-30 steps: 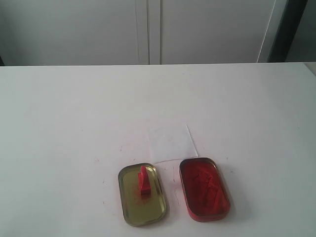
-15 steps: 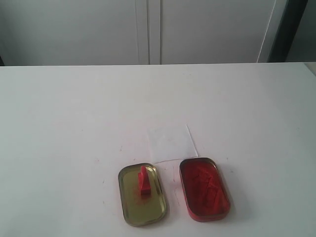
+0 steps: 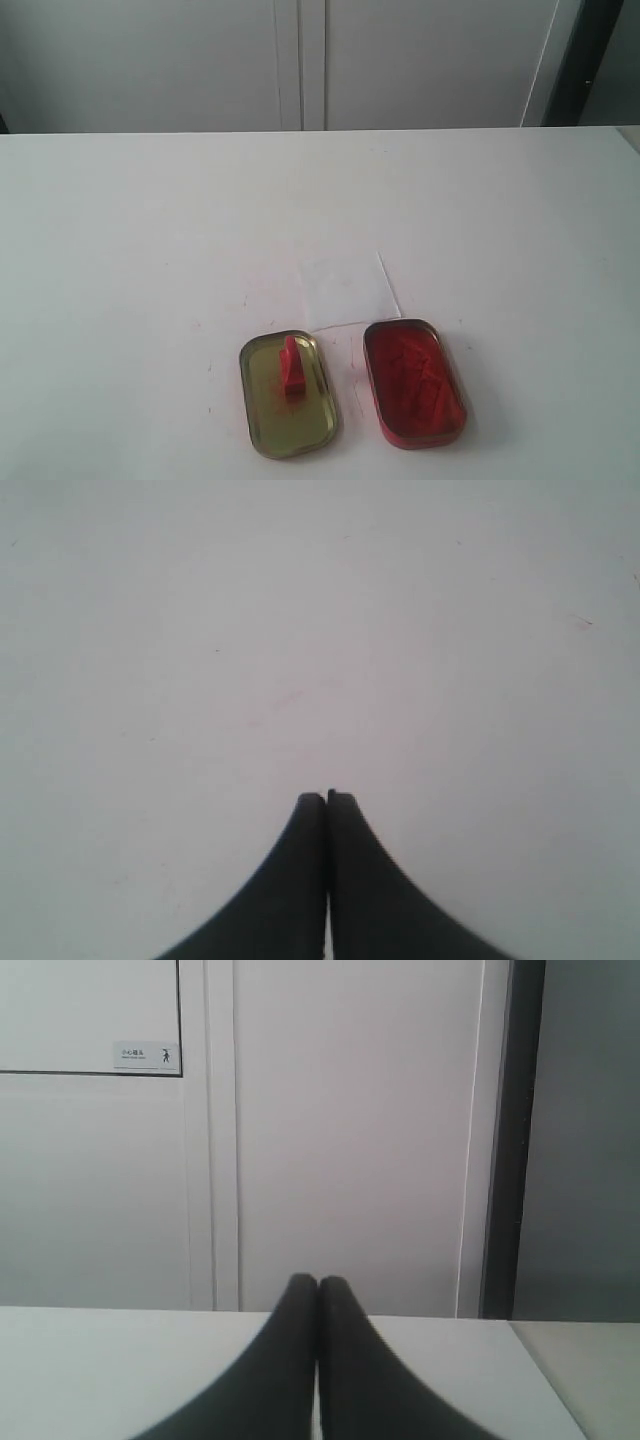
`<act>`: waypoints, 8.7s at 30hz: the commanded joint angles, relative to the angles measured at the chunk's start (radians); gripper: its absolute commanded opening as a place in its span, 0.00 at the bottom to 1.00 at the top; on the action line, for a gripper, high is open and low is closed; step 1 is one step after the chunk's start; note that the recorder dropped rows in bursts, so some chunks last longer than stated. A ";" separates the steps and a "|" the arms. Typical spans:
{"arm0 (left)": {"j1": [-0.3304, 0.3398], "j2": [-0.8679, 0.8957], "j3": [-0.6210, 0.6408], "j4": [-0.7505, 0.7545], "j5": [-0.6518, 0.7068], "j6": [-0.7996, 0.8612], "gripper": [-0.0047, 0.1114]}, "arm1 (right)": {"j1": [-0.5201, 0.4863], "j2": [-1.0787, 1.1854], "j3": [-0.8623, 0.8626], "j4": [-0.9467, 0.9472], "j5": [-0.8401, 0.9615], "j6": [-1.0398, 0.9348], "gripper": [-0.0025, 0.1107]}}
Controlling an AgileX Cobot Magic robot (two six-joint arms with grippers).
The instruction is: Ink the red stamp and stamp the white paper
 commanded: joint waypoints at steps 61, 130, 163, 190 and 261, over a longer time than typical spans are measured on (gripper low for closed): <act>0.001 -0.003 0.010 0.003 0.014 -0.001 0.04 | 0.005 1.082 -0.561 0.154 0.796 -0.033 0.02; 0.001 -0.003 0.010 0.003 0.014 -0.001 0.04 | 0.812 1.874 -1.178 -0.068 0.839 0.452 0.02; 0.001 -0.003 0.010 0.003 0.014 -0.001 0.04 | 0.812 2.008 -1.172 -0.128 0.760 0.600 0.34; 0.001 -0.003 0.010 0.003 0.014 -0.001 0.04 | 0.801 1.861 -1.172 -0.133 0.746 0.473 0.02; 0.001 -0.003 0.010 0.003 0.014 -0.001 0.04 | 0.523 1.737 -0.811 -0.190 0.635 0.314 0.02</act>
